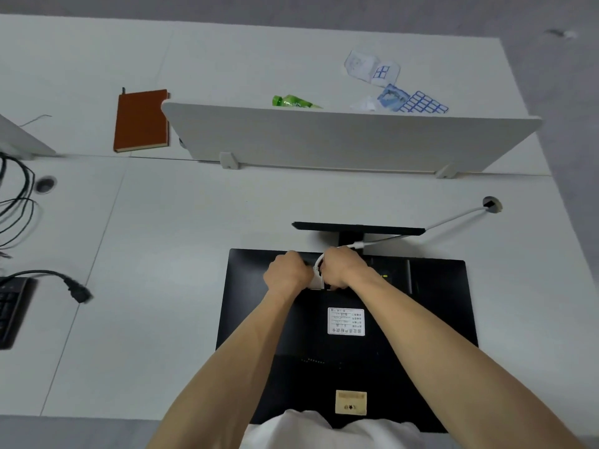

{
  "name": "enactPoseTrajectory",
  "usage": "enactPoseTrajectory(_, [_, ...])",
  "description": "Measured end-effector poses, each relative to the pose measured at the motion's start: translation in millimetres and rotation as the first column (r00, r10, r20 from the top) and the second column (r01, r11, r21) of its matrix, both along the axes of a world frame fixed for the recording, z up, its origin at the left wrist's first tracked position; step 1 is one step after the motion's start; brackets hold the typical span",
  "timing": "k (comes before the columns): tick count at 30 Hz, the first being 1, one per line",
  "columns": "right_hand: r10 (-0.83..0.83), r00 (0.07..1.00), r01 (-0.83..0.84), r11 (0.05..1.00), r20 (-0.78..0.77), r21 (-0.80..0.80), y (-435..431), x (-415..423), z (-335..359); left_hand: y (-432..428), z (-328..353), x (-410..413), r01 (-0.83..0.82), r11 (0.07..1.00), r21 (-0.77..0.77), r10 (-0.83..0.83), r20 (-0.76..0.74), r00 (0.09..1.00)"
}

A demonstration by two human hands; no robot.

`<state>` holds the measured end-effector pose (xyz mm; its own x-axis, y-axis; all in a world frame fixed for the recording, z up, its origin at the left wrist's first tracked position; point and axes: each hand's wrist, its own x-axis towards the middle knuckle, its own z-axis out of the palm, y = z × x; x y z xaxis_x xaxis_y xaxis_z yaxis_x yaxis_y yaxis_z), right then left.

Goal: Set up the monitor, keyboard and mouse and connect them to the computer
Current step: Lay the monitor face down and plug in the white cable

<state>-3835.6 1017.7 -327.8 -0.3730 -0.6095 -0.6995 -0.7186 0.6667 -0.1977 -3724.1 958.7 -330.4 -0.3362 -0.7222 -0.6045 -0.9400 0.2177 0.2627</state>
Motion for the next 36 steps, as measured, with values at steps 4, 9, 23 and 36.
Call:
enactPoseTrajectory(4, [0.020,0.997,-0.019,1.000,-0.077,0.023,-4.3,4.1,1.1,0.4,4.9,-8.2,0.044,0.999,0.007,-0.044,0.029,0.999])
enactPoseTrajectory(9, [-0.033,0.998,0.032,0.999,-0.060,-0.021,-4.5,8.8,5.1,0.9,-2.3,-5.0,0.066,0.998,0.024,-0.066,0.001,0.998])
enactPoseTrajectory(23, [-0.144,0.961,-0.008,0.838,-0.236,-0.545,132.9,54.8,-45.2,85.5,-30.8,104.3,0.413,0.827,-0.382,-0.498,-0.156,0.853])
enactPoseTrajectory(36, [0.032,0.947,-0.127,0.951,-0.319,-0.283,148.9,21.6,-49.5,86.2,-24.0,80.2,0.469,0.862,-0.194,-0.477,0.006,0.879])
